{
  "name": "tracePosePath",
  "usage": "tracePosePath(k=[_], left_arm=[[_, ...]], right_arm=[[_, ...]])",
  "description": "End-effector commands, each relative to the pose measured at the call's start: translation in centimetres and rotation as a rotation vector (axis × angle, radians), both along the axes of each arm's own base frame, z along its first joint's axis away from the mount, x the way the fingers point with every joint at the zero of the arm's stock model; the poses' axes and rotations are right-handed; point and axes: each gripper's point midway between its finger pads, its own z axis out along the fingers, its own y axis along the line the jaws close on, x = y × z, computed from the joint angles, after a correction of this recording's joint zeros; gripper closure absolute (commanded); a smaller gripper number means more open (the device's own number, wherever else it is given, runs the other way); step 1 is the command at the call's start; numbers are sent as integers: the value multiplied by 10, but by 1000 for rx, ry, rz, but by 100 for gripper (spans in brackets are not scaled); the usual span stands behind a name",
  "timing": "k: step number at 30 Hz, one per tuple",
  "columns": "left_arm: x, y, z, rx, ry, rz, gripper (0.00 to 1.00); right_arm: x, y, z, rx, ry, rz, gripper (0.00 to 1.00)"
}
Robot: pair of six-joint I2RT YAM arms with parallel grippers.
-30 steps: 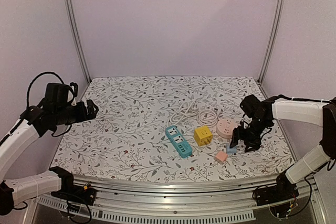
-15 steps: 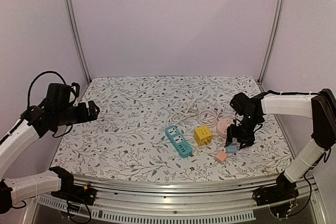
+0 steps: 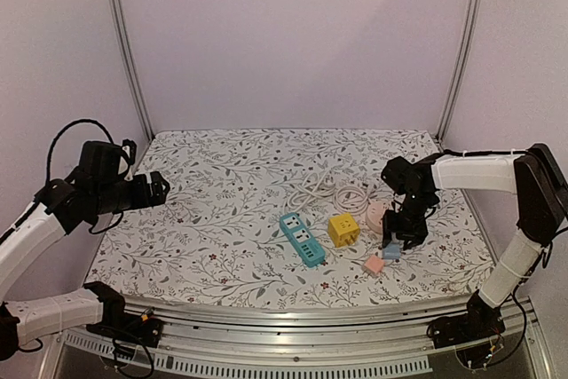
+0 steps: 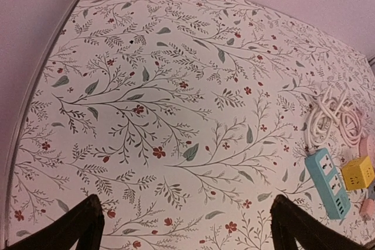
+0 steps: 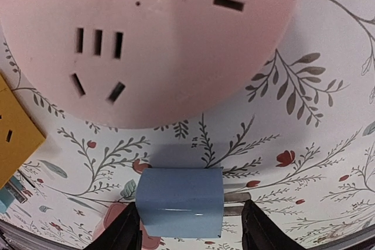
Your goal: Insert the plug
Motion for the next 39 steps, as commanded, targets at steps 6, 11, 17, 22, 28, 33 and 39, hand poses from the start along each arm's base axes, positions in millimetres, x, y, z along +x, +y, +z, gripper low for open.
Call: tracePosePath(k=[6,11,17,22,28,33,39], left_arm=[[-4,-3,7,8,-4,-8,1],[-5,-6,7,11,-3,-15,1],[-6,-8,6,16,-2,-26,1],[-7,-10,7,19,-4,-33,1],[-8,-12,7,28,-3,-37,1],[-9,-11,9,42,-16,-34,1],[-10,-28,9,28,-2,-128,1]], right_arm=[[-1,7,-4,-48,2,16,47],[-6,8,-6,-75,8,1,48],[-8,7,-5,-90,5,-22,52],[-7,9,-6,-86,1,-38,52],[-2,4,-4,-117,-28,-30,64],[2,6,4,-97,-55,-18,74],[25,28,40,-4,-156,48,78]])
